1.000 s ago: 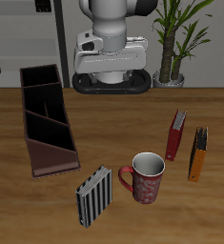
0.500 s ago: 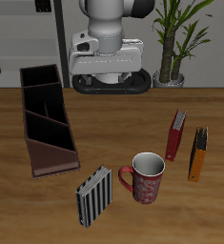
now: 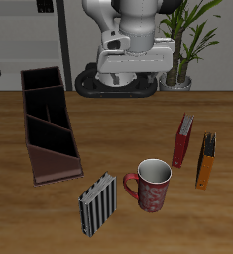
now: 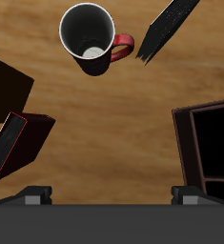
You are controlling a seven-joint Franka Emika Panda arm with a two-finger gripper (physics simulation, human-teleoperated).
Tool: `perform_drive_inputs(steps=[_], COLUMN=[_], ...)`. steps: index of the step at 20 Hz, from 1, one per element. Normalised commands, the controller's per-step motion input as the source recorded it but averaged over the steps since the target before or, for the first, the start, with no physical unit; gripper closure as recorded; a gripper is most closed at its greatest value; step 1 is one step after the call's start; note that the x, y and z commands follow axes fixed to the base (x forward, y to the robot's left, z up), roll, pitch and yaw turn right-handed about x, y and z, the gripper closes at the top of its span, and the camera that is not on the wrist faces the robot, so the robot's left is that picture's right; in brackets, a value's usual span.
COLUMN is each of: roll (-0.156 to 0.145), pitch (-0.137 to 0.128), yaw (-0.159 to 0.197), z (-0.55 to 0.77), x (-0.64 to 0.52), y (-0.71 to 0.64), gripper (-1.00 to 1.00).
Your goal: Place the orange book into the right desk caddy's back compartment
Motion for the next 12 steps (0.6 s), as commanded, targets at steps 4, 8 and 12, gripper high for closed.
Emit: perform_drive_inputs(steps=[4,8,12], roll=[0.040,-0.016,-0.007], pitch=[-0.022,-0.027,-0.032], yaw=[0.020,-0.066,-0.028], z=[0.05,0.17,0.13], x=[-0.02,0.07,0.08], y=[0.52,0.43,0.19], gripper=[-1.00,-1.00,-1.00])
